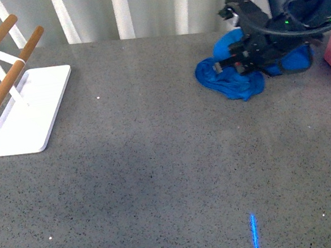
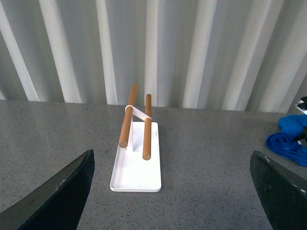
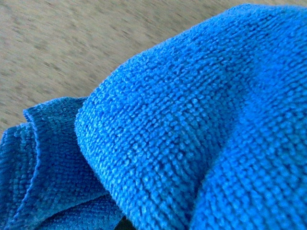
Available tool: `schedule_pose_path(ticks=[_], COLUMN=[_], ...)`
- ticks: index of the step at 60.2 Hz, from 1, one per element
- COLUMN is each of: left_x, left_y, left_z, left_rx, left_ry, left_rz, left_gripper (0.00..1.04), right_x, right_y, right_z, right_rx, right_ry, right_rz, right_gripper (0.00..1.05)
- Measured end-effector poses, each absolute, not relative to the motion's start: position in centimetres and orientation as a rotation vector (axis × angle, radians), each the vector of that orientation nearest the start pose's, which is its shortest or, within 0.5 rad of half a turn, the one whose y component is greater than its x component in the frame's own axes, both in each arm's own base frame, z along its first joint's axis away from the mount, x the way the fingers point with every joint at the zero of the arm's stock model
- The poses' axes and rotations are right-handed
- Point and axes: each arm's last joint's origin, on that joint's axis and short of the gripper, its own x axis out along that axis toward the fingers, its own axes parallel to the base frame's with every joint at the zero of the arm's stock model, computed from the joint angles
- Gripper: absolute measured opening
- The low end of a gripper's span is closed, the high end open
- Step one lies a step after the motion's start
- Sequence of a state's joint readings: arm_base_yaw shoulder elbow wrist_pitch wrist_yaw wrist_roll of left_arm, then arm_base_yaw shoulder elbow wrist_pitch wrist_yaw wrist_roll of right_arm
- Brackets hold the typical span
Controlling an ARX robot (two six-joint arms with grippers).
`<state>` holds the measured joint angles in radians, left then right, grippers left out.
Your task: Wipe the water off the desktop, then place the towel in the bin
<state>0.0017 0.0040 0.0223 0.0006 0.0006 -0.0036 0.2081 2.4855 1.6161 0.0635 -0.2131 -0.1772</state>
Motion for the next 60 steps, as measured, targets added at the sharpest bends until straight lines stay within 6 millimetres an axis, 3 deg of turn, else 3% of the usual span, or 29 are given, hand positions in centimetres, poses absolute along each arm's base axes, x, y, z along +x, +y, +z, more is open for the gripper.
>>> schedule_pose_path(ticks=[12,21,28,41,60], left_x=[9.7,9.7,9.7,9.7,9.7], left_y=[0.0,0.0,0.0,0.0,0.0], left_z=[17.1,17.1,17.1,17.1,17.1], left_rx=[-0.004,-0.004,-0.004,-0.004,-0.004], left_ry=[-0.019,-0.019,-0.019,-0.019,-0.019], left_rz=[0.001,0.001,0.001,0.001,0.001], left_gripper=[0.98,0.98,0.98,0.98,0.98], right_x=[46.4,42.9,39.5,33.3,29.6], right_y=[16.3,17.3,16.2,12.4,7.7], right_z=[4.5,4.8,5.2,6.0,8.3], right_rx=[-0.154,-0.180,-0.219,-0.245,-0.226], right_ry=[0.778,0.833,0.877,0.915,0.880], right_rz=[0.619,0.672,0.696,0.708,0.663], right_gripper=[0.06,0.06,0.06,0.06,0.06])
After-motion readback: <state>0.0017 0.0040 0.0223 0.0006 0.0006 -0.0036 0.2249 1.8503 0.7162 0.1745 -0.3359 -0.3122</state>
